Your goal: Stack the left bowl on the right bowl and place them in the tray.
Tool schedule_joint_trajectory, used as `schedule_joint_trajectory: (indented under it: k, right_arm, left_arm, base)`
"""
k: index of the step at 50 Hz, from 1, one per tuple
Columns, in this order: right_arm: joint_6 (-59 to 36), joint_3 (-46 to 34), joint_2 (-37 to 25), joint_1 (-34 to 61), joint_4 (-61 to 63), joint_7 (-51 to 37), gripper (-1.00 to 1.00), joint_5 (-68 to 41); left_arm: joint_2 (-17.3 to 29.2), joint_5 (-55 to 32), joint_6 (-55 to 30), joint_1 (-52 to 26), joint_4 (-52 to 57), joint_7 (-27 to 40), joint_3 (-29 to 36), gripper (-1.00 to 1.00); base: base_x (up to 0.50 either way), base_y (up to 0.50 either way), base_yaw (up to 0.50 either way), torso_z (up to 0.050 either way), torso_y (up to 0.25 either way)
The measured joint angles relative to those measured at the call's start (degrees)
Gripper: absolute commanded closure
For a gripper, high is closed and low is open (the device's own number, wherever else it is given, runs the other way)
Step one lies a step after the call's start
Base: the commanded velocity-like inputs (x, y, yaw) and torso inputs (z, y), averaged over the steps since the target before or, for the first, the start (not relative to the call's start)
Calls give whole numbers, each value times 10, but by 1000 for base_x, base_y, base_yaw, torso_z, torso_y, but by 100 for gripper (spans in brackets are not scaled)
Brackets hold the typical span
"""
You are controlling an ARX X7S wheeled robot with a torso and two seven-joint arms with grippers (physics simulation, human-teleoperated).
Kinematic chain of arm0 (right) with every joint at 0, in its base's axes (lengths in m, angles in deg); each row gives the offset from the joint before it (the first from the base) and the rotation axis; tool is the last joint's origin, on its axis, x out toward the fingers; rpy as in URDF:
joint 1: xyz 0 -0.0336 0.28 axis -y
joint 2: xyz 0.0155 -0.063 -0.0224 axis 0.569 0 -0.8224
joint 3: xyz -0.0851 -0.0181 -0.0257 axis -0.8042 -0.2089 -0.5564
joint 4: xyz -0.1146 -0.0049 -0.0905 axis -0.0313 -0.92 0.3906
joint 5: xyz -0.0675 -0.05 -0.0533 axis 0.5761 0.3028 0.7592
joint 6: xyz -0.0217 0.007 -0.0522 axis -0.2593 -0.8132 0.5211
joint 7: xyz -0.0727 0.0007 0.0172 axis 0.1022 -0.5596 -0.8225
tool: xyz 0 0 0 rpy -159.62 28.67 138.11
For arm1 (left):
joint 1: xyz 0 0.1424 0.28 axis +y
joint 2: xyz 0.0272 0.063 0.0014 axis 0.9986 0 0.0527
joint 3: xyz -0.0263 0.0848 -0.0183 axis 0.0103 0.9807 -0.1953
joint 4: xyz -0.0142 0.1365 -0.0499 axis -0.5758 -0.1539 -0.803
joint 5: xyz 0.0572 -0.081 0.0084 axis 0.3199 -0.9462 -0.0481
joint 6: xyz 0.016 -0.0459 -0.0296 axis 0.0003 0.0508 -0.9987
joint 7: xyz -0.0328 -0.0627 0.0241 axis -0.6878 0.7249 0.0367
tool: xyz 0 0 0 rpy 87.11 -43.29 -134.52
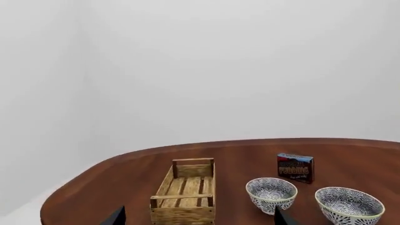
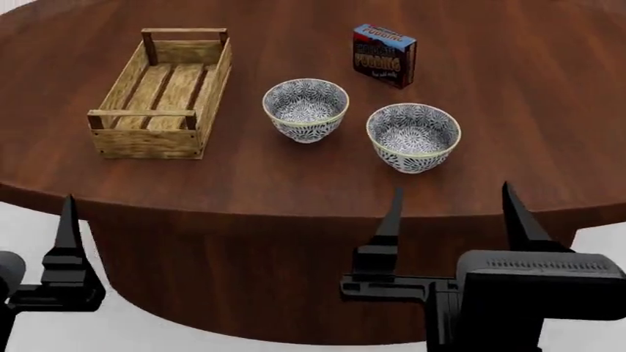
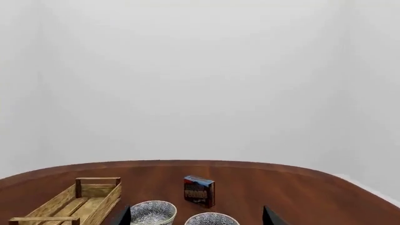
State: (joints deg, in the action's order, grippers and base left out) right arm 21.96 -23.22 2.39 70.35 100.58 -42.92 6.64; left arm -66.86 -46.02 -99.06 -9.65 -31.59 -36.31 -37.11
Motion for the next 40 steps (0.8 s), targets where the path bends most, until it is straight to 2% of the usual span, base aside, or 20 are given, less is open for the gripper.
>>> schedule_joint_trajectory:
  k: [28,40]
  right_arm:
    - [3,-9,-19,-12,25,0,-100,-12]
    - [6,-24,-27,-18,43,-6,-100,1]
  left_arm:
    - [11,-8,-8,8,30,9,5,-100]
    - [15,-12,-11,13,45,12,8,-100]
  base:
    - [4,500,0,0,0]
    - [331,432,0,0,0]
